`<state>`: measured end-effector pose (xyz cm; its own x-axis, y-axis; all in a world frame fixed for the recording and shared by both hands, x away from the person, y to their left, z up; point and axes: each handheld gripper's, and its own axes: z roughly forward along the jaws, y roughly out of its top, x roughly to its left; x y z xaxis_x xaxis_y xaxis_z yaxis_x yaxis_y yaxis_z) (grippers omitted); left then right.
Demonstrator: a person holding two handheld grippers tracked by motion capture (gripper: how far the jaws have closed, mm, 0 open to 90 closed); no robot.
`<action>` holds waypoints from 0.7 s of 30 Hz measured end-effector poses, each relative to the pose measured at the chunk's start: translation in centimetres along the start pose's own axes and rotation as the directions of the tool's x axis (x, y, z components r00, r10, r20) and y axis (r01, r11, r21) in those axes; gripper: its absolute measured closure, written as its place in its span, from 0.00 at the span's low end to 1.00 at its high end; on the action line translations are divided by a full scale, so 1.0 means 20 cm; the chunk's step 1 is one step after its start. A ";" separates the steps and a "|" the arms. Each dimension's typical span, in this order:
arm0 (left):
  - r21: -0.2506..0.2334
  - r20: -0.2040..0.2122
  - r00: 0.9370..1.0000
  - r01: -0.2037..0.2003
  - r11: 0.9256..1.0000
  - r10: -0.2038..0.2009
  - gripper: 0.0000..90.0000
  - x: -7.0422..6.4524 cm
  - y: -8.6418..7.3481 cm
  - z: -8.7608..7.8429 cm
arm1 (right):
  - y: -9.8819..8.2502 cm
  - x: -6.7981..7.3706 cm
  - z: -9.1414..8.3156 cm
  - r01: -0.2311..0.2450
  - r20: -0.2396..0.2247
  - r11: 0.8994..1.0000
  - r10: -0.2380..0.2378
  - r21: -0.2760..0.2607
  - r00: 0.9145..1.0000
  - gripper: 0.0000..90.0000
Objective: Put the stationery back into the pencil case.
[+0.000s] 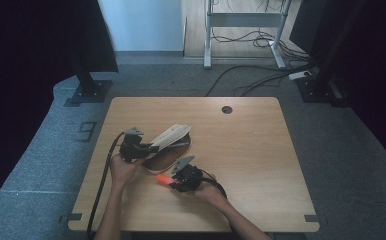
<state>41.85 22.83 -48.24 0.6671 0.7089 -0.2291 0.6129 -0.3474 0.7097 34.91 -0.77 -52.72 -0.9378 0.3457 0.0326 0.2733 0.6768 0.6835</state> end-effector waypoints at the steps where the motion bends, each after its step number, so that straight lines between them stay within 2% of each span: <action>1: -0.001 0.000 1.000 -0.002 1.000 0.002 0.84 0.00 0.00 0.00 | 0.00 0.00 -0.01 0.000 0.002 1.000 0.000 -0.003 1.000 0.72; 6: -0.001 0.001 1.000 -0.001 1.000 0.001 0.84 0.00 0.00 0.00 | 0.01 -0.04 -0.05 -0.007 0.024 1.000 0.007 -0.008 1.000 0.72; 11: 0.000 0.009 1.000 0.005 1.000 -0.005 0.84 0.00 0.00 0.00 | 0.02 -0.12 -0.08 -0.026 0.042 1.000 0.027 -0.011 0.999 0.72; 21: -0.008 0.035 0.999 0.013 1.000 -0.012 0.84 0.00 0.00 0.00 | 0.07 -0.23 -0.09 -0.044 0.064 0.999 0.045 -0.014 0.997 0.72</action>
<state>41.86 22.86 -48.22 0.6739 0.6911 -0.2610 0.6176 -0.3332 0.7124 39.09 -2.63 -50.62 -0.9090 0.4165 0.0170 0.3116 0.6518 0.6914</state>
